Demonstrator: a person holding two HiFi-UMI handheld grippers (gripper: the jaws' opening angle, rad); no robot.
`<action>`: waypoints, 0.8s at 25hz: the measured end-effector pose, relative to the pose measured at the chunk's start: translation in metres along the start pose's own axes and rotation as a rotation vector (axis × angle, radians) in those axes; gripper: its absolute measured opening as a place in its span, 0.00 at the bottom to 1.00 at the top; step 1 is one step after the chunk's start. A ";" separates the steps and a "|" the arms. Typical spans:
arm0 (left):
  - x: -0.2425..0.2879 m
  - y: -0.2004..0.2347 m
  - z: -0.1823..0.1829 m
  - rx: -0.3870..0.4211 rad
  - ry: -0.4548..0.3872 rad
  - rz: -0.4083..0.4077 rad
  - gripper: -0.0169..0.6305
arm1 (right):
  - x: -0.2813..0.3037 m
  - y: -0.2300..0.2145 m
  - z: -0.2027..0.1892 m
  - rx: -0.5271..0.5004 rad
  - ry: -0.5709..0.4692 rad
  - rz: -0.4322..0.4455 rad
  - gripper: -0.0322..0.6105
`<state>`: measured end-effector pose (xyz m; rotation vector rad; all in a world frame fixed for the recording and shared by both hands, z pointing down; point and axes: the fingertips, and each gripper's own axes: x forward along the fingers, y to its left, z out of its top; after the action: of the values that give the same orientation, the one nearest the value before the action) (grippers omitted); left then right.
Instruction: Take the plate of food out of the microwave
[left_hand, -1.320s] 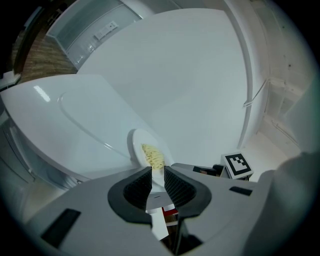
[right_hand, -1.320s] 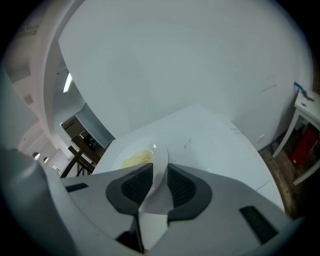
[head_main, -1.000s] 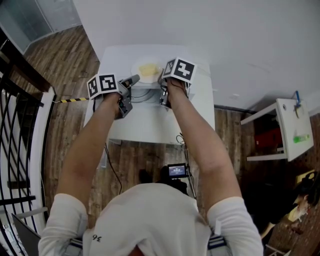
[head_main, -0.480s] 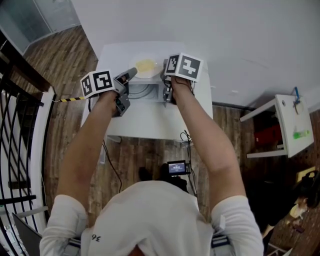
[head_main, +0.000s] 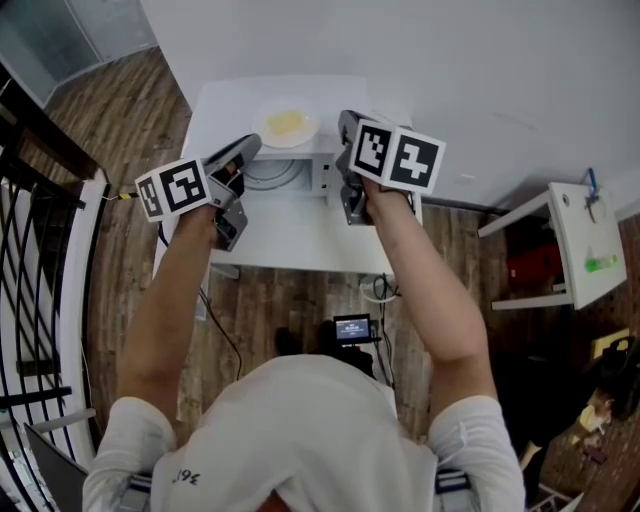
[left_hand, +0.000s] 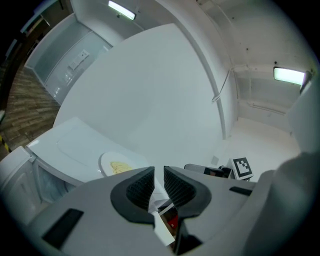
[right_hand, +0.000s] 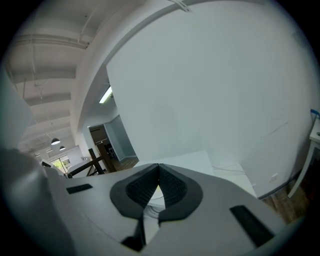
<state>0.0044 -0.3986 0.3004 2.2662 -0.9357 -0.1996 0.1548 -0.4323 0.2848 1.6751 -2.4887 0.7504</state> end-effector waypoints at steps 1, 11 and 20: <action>-0.004 -0.002 -0.003 0.010 -0.003 0.000 0.12 | -0.006 0.002 -0.001 0.001 -0.008 0.012 0.05; -0.039 -0.020 -0.035 0.066 -0.034 0.003 0.12 | -0.054 0.002 -0.038 0.020 -0.005 0.061 0.05; -0.065 -0.024 -0.057 0.131 -0.044 0.024 0.12 | -0.082 -0.012 -0.068 0.049 0.018 0.063 0.05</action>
<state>-0.0079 -0.3123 0.3216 2.3771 -1.0257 -0.1829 0.1838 -0.3370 0.3242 1.6041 -2.5419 0.8349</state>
